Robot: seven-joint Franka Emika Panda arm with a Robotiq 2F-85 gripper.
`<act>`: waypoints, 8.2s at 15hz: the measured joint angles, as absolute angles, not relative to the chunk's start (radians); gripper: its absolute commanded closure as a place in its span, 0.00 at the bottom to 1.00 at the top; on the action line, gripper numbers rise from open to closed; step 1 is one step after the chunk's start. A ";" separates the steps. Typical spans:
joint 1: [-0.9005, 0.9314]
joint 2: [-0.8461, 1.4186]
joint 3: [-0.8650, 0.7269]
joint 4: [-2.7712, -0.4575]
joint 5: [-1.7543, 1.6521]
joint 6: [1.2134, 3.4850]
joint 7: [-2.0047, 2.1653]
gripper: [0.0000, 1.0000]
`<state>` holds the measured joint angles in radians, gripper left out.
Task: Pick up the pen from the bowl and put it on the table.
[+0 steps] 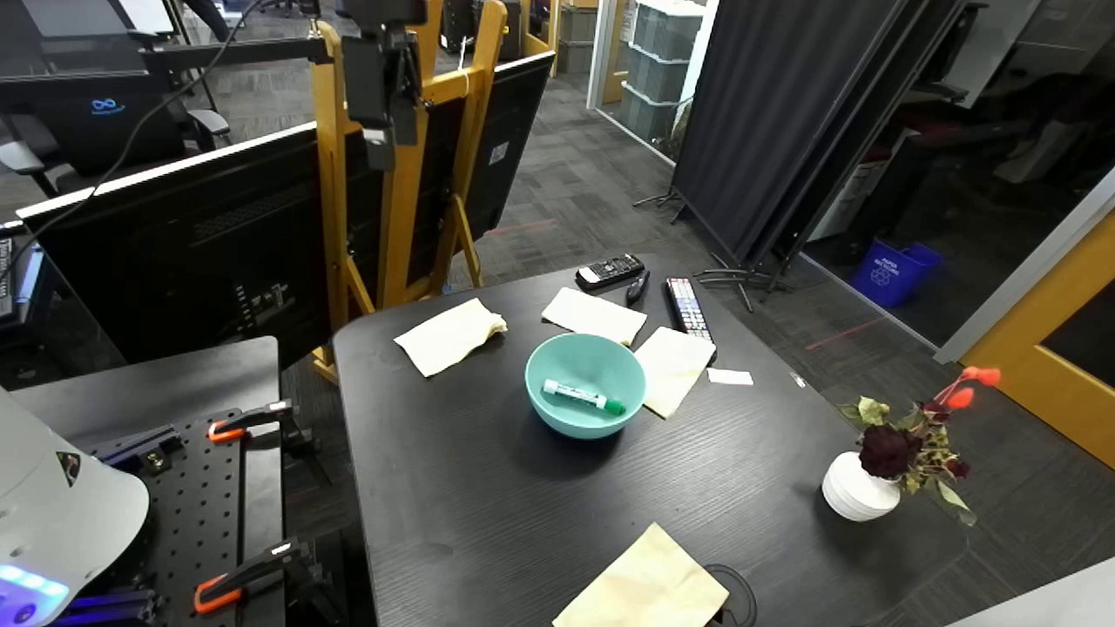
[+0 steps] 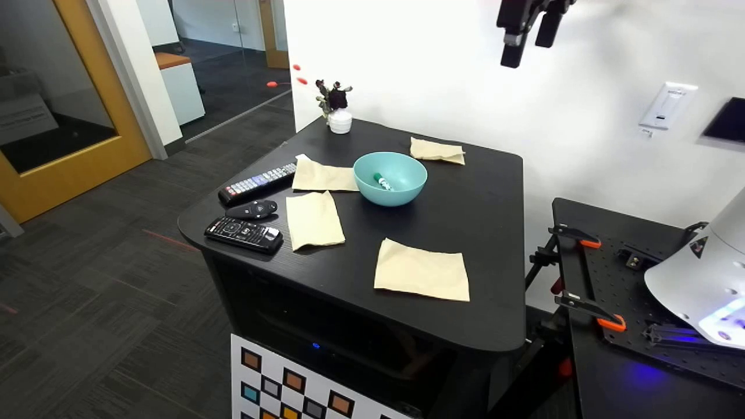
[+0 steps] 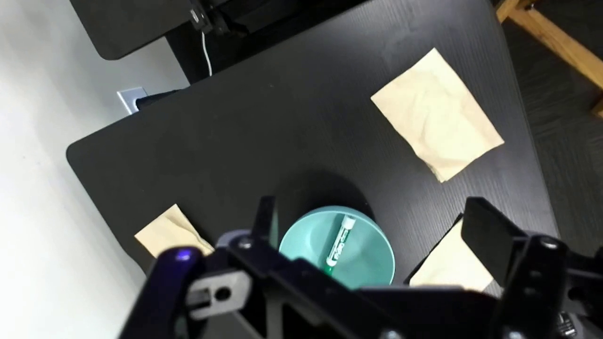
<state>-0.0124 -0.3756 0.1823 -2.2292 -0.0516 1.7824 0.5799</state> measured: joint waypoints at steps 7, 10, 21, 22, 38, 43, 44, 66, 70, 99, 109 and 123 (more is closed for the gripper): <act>-0.081 -0.277 0.139 -2.354 -0.189 2.190 0.720 0.00; -0.096 -0.205 0.128 -2.362 -0.235 2.274 0.789 0.00; -0.088 -0.168 0.116 -2.360 -0.235 2.281 0.790 0.00; -0.088 -0.152 0.111 -2.359 -0.235 2.295 0.790 0.00; -0.017 0.273 -0.075 -2.211 -0.233 2.633 0.793 0.00; 0.025 0.363 -0.110 -2.149 -0.209 2.633 0.793 0.00; 0.030 0.379 -0.113 -2.139 -0.201 2.633 0.793 0.00; 0.066 0.519 -0.159 -2.079 -0.123 2.634 0.793 0.98; 0.069 0.517 -0.164 -2.077 -0.121 2.641 0.793 0.95; -0.118 0.155 -0.227 -2.229 -0.343 2.405 0.499 0.95; -0.153 0.371 -0.232 -2.199 -0.229 2.745 0.318 0.95; -0.143 0.460 -0.219 -2.122 -0.139 2.752 0.236 0.19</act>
<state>-0.1426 0.4596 -0.2190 -2.1215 -0.1387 2.7523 0.2361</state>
